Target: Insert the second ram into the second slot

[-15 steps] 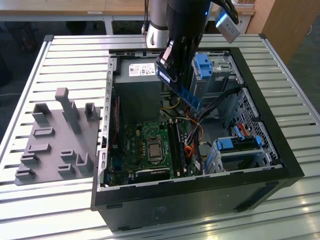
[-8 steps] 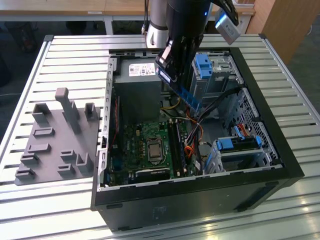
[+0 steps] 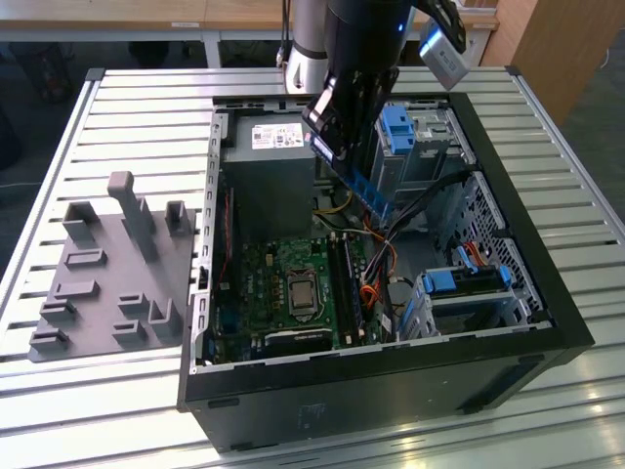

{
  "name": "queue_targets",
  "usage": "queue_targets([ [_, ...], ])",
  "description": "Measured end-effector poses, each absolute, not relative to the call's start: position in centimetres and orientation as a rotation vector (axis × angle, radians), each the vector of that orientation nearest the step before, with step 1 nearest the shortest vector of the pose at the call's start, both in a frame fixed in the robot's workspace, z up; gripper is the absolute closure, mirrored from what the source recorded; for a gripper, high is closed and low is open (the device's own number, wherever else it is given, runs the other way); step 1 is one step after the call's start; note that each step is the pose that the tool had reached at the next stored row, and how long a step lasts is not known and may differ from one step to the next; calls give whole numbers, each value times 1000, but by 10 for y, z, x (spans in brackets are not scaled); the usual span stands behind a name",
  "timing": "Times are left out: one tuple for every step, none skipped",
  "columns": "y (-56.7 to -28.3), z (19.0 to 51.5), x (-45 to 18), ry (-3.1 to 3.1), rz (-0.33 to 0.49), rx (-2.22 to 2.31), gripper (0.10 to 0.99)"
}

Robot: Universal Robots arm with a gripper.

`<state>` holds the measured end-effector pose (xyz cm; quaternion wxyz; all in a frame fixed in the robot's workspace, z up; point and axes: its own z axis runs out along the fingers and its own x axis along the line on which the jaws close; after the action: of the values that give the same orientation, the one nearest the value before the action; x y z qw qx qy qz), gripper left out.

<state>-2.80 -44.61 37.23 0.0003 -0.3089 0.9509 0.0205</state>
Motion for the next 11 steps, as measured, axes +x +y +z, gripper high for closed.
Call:
queue_targets([
  [-446,372,-28,2989,64,-962,949],
  [-446,372,-28,2992,64,-954,949],
  [-446,372,-28,2994,64,-946,949],
  [-446,372,-28,2997,64,-937,949],
  [-446,372,-28,2999,64,-929,949],
  [-446,372,-28,3002,64,-921,949],
  [-446,372,-28,3004,64,-913,949],
  [-446,372,-28,3006,64,-905,949],
  [-446,372,-28,3008,64,-897,949],
  [-446,372,-28,3011,64,-889,949],
  [-446,372,-28,3013,64,-881,949],
])
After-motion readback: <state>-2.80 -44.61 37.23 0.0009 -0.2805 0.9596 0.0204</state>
